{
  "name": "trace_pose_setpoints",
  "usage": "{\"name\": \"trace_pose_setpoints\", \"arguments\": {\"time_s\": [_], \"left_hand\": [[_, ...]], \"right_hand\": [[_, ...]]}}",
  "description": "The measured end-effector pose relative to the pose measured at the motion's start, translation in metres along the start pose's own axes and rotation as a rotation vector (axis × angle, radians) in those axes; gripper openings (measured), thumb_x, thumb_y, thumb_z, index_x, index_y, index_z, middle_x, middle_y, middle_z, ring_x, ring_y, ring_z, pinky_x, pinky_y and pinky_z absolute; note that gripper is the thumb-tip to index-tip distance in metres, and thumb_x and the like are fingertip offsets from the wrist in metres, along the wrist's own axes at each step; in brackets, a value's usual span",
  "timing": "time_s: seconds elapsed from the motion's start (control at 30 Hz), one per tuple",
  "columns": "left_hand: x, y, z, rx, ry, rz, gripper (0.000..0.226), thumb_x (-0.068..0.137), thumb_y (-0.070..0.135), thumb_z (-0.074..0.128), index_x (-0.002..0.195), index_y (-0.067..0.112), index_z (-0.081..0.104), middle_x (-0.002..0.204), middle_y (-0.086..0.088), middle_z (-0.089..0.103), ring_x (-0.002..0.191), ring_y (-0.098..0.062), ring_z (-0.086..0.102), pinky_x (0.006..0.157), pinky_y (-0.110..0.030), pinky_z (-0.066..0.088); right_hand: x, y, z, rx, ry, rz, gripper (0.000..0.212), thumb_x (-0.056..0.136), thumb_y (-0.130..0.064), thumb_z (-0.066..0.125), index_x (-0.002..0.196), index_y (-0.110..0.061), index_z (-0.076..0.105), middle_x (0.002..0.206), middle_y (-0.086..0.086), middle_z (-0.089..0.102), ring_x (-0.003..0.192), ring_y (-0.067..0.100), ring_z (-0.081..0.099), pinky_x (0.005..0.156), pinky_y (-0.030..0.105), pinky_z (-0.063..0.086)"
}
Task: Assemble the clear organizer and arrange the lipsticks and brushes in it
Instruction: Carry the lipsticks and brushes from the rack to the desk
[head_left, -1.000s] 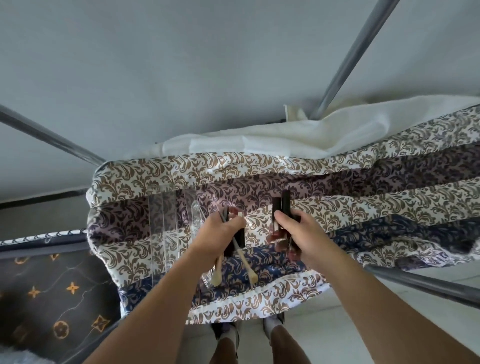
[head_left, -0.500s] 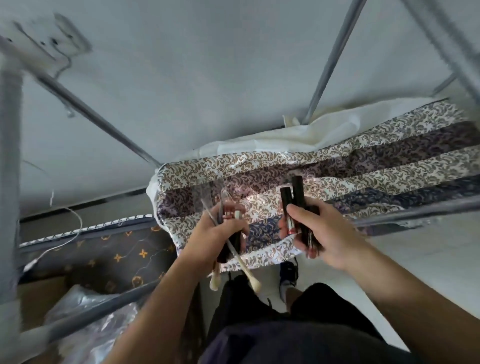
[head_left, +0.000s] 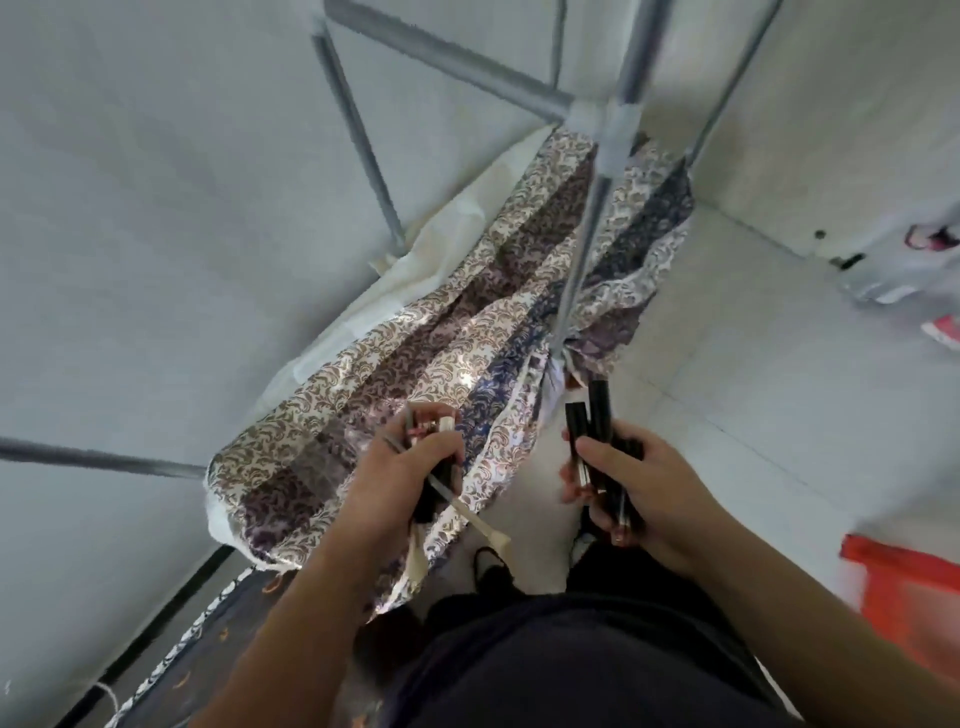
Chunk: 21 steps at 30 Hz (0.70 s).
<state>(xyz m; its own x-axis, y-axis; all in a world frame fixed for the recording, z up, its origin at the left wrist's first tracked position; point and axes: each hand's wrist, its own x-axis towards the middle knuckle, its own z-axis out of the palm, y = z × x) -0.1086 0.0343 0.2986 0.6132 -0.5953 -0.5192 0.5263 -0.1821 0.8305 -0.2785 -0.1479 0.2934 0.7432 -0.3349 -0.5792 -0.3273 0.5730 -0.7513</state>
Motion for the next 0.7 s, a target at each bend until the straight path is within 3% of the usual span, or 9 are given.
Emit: {"name": "trace_pose_setpoints", "arguments": {"time_s": [0.27,0.47,0.7], "left_hand": [[0.0,-0.014,0.133,0.197,-0.37,-0.017,0.026,0.076,0.004,0.068,0.101,0.011,0.067,0.069,-0.016,0.064,0.046,-0.023,0.056,0.043,-0.027,0.046],[-0.021,-0.063,0.284,0.309,-0.623,-0.023,0.018,0.081,0.008,0.065,0.096,0.016,0.069,0.068,-0.013,0.06,0.045,-0.022,0.054,0.042,-0.027,0.045],[-0.083,-0.135,0.46,0.468,-0.968,-0.081,0.021,0.08,0.008,0.059,0.095,0.018,0.07,0.069,-0.012,0.057,0.045,-0.022,0.051,0.041,-0.027,0.042]], "right_hand": [[-0.122,0.03,-0.094,0.215,0.343,-0.149,0.023,0.086,-0.039,0.071,0.097,-0.019,0.074,0.088,0.024,0.073,0.045,0.022,0.049,0.042,0.026,0.033],[-0.226,0.063,-0.187,0.414,0.596,-0.249,0.014,0.095,-0.029,0.065,0.103,-0.021,0.074,0.087,0.019,0.072,0.046,0.021,0.051,0.041,0.024,0.034],[-0.362,0.107,-0.284,0.562,0.903,-0.37,0.013,0.089,-0.031,0.068,0.098,-0.025,0.074,0.087,0.016,0.073,0.046,0.021,0.053,0.04,0.025,0.032]]}}
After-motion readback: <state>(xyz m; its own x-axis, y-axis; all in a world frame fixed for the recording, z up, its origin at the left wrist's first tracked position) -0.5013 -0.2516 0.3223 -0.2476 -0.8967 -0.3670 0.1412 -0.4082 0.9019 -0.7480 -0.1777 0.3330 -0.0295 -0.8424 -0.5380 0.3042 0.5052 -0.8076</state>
